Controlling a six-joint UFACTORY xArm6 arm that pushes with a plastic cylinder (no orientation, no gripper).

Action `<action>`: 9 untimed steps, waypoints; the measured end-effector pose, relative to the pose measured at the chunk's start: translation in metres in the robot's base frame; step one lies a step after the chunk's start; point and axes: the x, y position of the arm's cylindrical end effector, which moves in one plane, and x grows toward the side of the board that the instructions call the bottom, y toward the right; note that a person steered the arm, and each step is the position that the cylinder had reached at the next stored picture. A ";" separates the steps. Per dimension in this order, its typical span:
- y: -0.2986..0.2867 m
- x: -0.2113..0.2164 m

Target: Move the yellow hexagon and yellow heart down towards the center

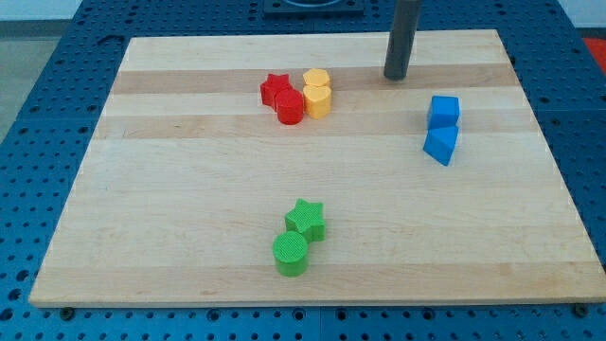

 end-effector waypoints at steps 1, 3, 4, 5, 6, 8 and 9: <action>-0.026 0.004; -0.069 -0.002; -0.093 -0.012; -0.096 -0.023; -0.109 -0.021; -0.109 0.025; -0.109 0.040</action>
